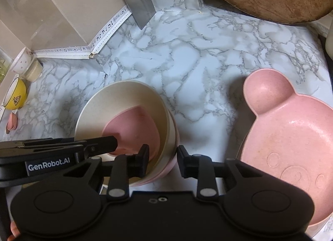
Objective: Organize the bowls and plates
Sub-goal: 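Close both tools on the rim of the stacked bowls, then lift the stacked bowls with both tools and carry them over the bear-shaped plate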
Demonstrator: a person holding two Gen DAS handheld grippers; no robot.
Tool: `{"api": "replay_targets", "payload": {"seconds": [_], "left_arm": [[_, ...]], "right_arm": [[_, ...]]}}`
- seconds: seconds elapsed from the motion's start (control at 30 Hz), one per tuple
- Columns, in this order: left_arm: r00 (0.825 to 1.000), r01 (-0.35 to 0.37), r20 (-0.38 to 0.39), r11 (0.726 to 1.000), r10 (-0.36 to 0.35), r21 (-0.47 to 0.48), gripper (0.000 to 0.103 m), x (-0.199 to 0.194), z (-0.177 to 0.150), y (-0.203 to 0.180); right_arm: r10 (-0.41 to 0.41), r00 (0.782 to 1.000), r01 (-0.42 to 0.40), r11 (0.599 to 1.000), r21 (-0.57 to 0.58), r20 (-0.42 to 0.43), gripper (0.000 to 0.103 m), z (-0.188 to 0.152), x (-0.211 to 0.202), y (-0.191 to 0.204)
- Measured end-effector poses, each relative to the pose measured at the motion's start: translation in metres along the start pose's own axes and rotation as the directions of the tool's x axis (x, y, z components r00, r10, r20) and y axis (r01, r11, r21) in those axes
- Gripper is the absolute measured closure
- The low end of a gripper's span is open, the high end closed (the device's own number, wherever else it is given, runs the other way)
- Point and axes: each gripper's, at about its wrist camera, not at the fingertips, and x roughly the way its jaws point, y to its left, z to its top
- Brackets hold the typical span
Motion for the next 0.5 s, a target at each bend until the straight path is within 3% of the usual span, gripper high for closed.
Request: {"api": "replay_targets", "payload": {"seconds": [0.5], "left_arm": [[0.999,0.010,0.030,1.000,-0.011,0.028,0.070,-0.025,-0.002,-0.016]], "right_arm": [[-0.038,0.998,0.038,0.999,0.004,0.047,0.080,-0.002,-0.035,0.002]]}}
